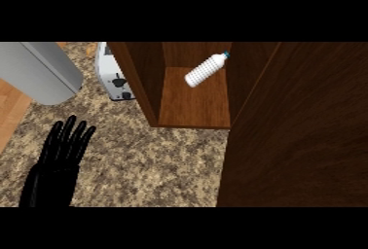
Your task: Pick up the bottled water, place it into the cabinet and close the cabinet
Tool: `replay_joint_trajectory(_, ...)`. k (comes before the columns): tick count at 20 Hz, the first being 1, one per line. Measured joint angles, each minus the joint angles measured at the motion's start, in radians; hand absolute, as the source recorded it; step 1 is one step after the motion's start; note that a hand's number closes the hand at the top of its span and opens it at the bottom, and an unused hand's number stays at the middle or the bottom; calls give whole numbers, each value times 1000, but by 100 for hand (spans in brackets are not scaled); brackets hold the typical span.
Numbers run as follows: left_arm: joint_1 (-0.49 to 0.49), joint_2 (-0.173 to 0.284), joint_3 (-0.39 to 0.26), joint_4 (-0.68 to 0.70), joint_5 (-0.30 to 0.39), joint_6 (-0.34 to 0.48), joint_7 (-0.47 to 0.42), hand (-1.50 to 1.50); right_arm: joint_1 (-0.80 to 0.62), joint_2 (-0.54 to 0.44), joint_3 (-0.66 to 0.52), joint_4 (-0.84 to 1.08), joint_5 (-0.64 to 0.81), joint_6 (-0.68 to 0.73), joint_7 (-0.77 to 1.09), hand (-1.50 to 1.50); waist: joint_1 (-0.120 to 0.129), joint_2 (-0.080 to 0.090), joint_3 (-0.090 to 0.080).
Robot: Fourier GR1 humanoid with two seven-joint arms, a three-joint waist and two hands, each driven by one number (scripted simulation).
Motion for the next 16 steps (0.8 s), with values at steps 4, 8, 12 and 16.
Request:
replay_joint_trajectory(4,41,41,41,-19,33,-42,-1,-150,-54,-18,23,-1,6,-20,27,150,14,0,-3)
replay_joint_trajectory(8,82,84,82,-38,68,-91,0,-150,-76,1,53,1,6,-74,64,150,29,6,-4)
replay_joint_trajectory(12,111,114,108,-56,93,-130,2,-150,-91,17,73,6,-1,-100,86,150,49,14,-4)
replay_joint_trajectory(16,135,147,134,-65,117,-176,6,-150,-125,16,75,9,-11,-103,105,150,78,23,-5)
